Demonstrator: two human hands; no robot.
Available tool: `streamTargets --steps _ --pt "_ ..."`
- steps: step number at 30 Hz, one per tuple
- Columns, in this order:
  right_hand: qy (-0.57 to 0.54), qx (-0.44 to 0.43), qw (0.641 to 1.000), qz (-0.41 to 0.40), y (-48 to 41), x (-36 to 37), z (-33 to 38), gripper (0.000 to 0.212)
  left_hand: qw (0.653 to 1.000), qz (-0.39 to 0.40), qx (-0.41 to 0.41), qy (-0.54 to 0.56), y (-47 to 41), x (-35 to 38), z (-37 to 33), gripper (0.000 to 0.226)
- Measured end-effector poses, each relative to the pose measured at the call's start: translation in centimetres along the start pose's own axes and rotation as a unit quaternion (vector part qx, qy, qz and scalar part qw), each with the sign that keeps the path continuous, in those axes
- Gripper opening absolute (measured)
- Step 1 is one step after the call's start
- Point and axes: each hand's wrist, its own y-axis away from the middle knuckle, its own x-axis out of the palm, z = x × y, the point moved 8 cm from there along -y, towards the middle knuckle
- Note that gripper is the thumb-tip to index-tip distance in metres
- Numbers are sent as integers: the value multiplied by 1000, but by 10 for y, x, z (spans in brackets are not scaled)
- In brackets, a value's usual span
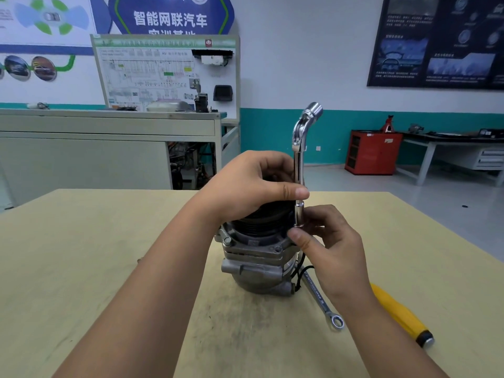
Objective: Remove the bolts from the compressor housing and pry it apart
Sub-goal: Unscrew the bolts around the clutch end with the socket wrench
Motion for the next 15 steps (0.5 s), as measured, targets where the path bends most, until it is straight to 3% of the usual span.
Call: streamTargets --steps 5,8,15 --pt "18 6 999 -26 1 -6 -2 41 1000 4 1 2 -1 0 1 20" --pt "9 7 999 -30 0 -7 -1 44 999 34 4 19 -1 4 1 12" --pt "-15 27 999 -12 -2 -6 -5 48 998 55 1 42 0 7 1 20"
